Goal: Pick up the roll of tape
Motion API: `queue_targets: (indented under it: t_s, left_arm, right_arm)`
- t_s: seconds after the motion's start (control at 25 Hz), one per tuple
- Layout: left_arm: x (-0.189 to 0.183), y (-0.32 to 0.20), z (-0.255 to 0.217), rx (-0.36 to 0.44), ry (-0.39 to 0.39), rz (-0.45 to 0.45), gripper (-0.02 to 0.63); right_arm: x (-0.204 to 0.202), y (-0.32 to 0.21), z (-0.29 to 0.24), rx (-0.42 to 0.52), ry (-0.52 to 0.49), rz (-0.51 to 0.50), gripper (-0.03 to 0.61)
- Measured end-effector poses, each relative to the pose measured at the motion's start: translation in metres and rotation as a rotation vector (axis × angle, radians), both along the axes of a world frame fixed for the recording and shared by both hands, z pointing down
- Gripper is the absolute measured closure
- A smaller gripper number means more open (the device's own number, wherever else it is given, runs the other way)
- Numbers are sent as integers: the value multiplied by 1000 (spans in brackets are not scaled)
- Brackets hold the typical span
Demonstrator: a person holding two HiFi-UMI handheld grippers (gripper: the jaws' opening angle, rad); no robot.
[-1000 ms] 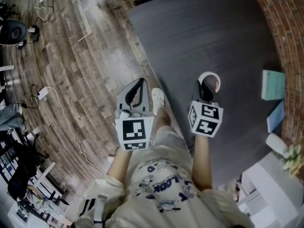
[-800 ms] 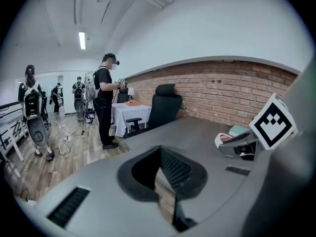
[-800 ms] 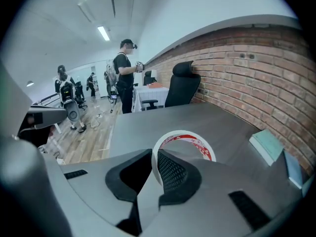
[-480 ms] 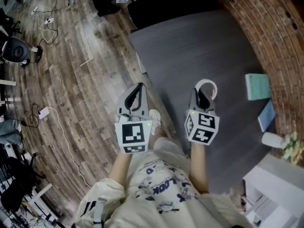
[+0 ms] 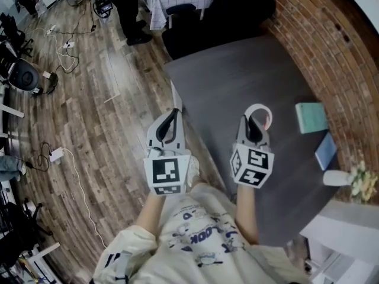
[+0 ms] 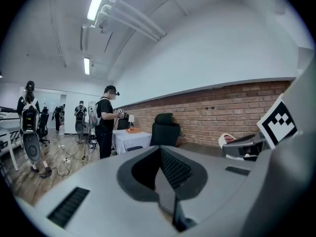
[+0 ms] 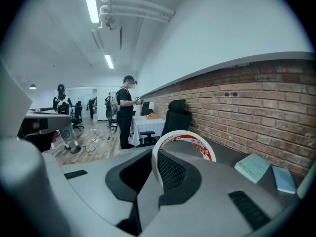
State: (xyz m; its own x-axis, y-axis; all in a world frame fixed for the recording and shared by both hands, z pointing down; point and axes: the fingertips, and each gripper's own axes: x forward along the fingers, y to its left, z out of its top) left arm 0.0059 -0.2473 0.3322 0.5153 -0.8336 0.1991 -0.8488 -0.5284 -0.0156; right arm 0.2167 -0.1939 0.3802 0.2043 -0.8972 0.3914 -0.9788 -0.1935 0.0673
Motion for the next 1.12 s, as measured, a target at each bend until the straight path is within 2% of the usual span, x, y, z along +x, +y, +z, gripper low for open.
queue_targets:
  t_s: [0.52,1.12]
  left_arm:
    - [-16,14,-29,57,15,-15,612]
    - [-25,20,-33,60,23,-23,612]
  right_arm:
    - [-12,20,-35,87,7,-5,541]
    - [-22,28,-39,91,16,-17,541]
